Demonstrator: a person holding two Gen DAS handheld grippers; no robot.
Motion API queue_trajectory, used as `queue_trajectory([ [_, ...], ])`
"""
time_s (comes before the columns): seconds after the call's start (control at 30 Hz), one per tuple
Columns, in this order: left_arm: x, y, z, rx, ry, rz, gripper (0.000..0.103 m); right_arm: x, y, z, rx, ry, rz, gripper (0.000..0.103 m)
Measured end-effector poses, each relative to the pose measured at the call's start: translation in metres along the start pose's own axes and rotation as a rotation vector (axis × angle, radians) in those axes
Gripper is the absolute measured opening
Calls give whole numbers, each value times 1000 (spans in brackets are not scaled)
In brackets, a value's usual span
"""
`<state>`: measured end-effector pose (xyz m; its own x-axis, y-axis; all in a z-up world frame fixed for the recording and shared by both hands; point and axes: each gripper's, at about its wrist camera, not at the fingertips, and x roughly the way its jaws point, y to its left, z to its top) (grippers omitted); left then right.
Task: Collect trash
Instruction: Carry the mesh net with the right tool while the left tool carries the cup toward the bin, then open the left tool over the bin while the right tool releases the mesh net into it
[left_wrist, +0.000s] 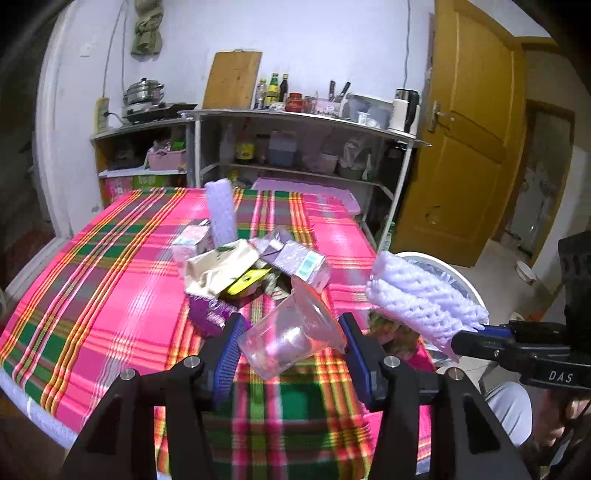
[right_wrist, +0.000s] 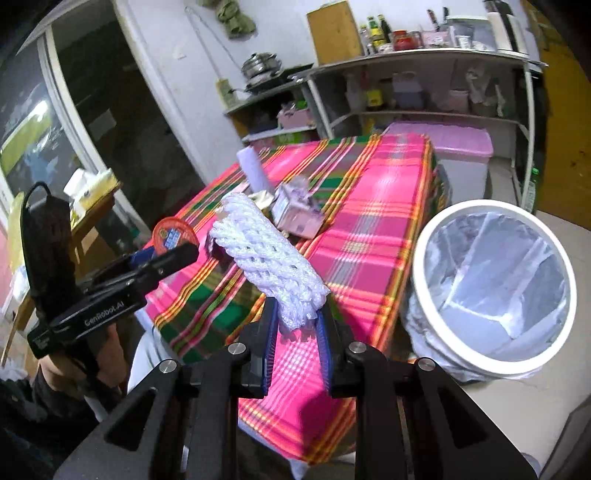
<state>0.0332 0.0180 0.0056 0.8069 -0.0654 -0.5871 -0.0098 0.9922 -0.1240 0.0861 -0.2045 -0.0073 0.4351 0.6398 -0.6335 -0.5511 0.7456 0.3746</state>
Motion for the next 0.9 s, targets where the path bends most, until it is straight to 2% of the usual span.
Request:
queue_trajectory([
  [0.17,6,-15,7,28,-3,-35,52,-13,-25,3,57,-45,-60,21],
  [0.47,37,-62,19,105,20,-131,52,-29,-84,-9,190,-61,-185,21],
  [0.67,69,-104,22,163,70,-206,52,-33,-120,-19,251,-49,-284,21],
  [0.9,106,-148,19,212,138,-277,52,-29,-149,-25,285,-21,-332,22],
])
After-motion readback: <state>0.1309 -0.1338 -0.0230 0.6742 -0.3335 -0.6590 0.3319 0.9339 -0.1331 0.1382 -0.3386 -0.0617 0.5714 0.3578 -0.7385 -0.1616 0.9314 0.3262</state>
